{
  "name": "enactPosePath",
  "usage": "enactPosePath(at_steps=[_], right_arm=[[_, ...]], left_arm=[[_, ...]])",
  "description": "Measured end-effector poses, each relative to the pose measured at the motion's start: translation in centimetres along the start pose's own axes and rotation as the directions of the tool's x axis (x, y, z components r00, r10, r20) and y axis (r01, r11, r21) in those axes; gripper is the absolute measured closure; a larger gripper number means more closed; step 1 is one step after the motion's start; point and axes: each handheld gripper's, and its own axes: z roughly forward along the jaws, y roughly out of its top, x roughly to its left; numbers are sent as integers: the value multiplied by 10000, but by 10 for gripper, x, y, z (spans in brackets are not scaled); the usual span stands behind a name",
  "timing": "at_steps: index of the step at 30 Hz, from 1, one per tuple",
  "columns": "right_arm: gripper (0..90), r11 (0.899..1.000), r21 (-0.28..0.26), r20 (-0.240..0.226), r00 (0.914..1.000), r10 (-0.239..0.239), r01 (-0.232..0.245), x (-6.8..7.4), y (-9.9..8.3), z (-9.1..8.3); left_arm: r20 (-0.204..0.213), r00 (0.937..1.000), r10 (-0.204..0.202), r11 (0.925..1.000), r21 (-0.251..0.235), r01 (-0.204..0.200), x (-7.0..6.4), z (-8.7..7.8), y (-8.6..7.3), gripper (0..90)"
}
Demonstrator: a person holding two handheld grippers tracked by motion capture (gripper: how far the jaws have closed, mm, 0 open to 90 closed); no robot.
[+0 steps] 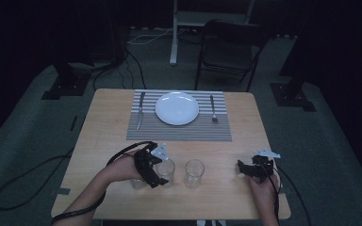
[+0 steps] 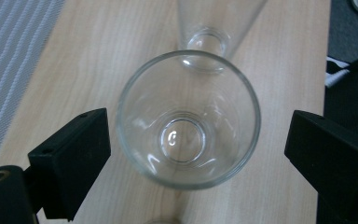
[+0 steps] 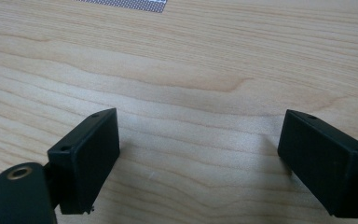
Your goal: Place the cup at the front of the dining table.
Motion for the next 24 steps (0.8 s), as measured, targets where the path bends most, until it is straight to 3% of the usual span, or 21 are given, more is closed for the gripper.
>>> enactPosePath(at_steps=[6,7,8,11,24], right_arm=[[124,10000,-1,1,10000,-5,5,0,0,0],[124,10000,0,0,10000,-4,4,0,0,0],[124,10000,0,0,10000,-4,4,0,0,0],[124,10000,-3,0,10000,7,-7,0,0,0],[124,10000,0,0,10000,4,-4,0,0,0]], left_arm=[[-97,9999,-50,9997,231,53,0,6,6,75],[-229,9996,-169,9995,257,175,0,8,8,162],[-292,9991,-311,9991,286,320,1,9,9,163],[-336,9984,-449,9982,394,462,3,11,10,279],[-463,9979,-447,9948,892,487,0,11,17,287]])
